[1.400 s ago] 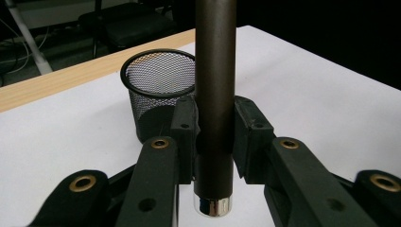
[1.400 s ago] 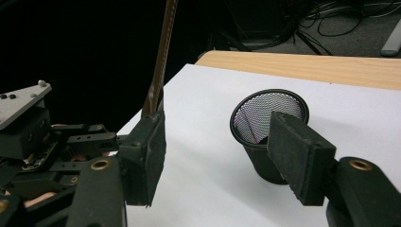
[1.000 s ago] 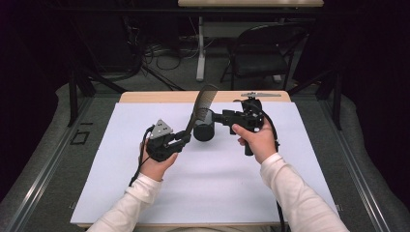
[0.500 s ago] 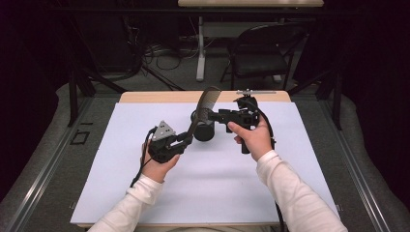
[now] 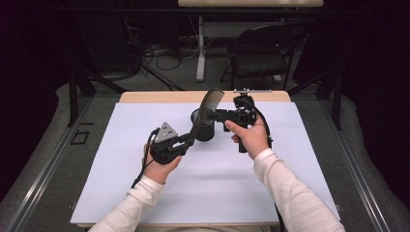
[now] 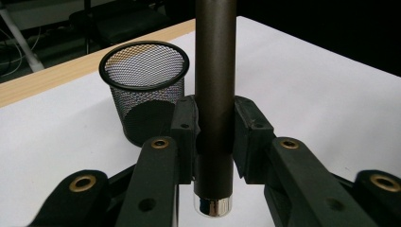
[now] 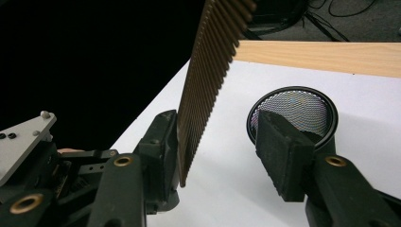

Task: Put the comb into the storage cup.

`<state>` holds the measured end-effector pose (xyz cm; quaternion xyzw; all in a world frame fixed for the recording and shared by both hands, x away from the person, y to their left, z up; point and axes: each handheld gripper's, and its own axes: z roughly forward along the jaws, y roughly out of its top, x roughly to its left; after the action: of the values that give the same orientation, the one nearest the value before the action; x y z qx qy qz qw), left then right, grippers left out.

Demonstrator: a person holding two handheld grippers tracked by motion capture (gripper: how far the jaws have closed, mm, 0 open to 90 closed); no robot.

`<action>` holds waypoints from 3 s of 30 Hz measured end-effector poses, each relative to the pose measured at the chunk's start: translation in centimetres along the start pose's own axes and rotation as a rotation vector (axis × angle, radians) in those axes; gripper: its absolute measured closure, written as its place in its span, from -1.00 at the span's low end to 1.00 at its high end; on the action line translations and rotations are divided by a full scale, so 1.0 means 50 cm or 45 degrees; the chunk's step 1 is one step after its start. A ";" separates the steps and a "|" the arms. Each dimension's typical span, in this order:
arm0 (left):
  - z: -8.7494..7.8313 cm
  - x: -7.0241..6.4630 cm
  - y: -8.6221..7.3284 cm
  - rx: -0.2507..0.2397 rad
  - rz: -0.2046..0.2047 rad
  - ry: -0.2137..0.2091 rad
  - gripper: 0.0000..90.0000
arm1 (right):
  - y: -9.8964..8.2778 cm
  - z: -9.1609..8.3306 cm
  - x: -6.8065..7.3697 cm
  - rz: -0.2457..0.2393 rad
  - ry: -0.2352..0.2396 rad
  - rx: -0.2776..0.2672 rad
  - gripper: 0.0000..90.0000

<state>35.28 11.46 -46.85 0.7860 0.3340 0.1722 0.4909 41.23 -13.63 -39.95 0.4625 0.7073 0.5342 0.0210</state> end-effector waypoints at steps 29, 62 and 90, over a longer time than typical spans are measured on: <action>0.004 -0.008 -0.002 -0.003 0.002 -0.019 0.62 | 0.012 0.008 -0.009 0.077 0.055 -0.002 0.45; 0.005 -0.012 -0.002 -0.007 0.005 -0.030 0.62 | 0.010 0.016 -0.022 0.198 0.212 0.004 0.83; 0.008 -0.013 -0.005 -0.005 0.003 -0.029 0.62 | 0.005 0.019 -0.036 0.278 0.258 0.023 0.92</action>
<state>34.97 10.82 -47.22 0.7874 0.3271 0.1646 0.4960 42.90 -14.18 -41.02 0.4805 0.6561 0.5709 -0.1127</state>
